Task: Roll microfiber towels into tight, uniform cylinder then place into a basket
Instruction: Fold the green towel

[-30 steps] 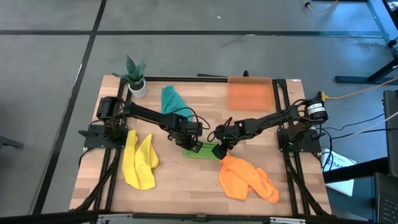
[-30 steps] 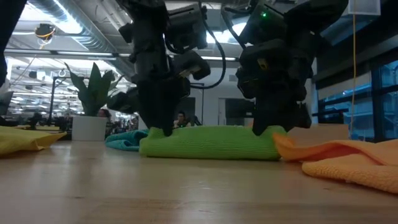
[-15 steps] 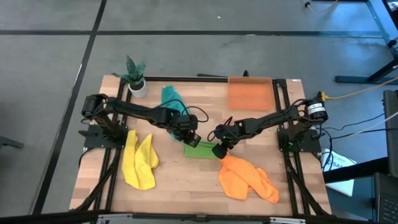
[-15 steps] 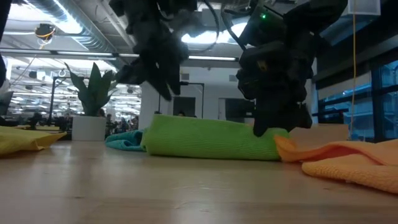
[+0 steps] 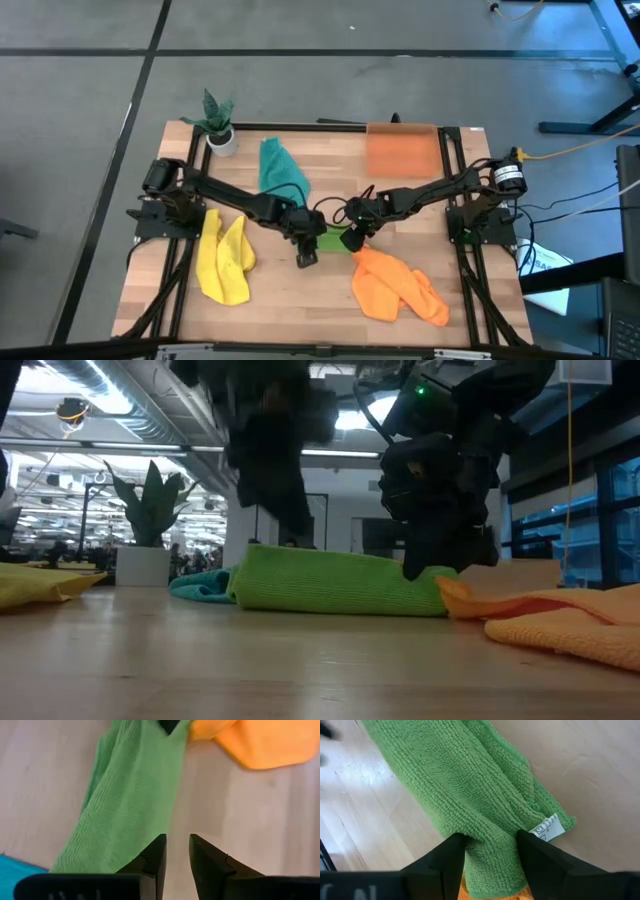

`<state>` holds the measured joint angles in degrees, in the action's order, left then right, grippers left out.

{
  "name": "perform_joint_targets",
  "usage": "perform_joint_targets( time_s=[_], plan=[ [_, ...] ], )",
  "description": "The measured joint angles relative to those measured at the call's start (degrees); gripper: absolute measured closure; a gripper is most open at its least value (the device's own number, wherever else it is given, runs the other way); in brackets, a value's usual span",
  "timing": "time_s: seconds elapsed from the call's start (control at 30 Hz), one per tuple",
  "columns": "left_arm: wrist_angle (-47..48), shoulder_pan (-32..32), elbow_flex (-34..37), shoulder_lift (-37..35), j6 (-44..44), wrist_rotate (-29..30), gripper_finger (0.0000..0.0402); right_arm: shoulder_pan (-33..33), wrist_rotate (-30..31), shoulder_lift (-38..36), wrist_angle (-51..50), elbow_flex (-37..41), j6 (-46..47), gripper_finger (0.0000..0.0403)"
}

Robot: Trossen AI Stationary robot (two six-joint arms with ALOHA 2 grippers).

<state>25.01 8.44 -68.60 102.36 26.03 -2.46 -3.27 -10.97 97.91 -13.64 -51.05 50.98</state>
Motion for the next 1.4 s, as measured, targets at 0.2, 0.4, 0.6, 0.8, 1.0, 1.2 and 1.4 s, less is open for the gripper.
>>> perform_joint_targets(
  time_s=[0.2,0.4,0.6,0.8,1.0,1.2,1.4],
  plan=[
    [-1.9,-0.1,0.0,2.8,-2.3,5.3,0.0332,0.0,-0.1,0.0,0.0,0.0,0.0,0.0221],
    [-2.5,-1.9,0.0,2.8,-2.4,5.9,0.0333,0.0,-2.1,0.0,0.1,0.0,-0.5,0.0221],
    [-2.8,-3.7,0.2,3.4,-2.4,5.8,0.0333,0.0,-4.0,0.0,0.2,0.0,-2.0,0.0221],
    [-2.9,-4.9,0.2,3.4,-2.4,5.5,0.0333,0.1,-3.9,-1.3,-0.2,0.0,-2.2,0.0221],
    [-4.6,-5.5,0.1,5.6,-2.6,4.2,0.0333,0.4,-2.0,-4.1,-0.3,0.0,-1.8,0.0221],
    [-5.6,-5.9,0.2,6.0,-2.8,4.4,0.0333,0.4,-1.5,-6.4,-0.9,0.0,-1.7,0.0221],
    [-5.8,-7.2,0.2,6.0,-2.8,3.0,0.0333,0.4,0.1,-9.0,-0.7,0.0,-5.3,0.0221]
  ],
)
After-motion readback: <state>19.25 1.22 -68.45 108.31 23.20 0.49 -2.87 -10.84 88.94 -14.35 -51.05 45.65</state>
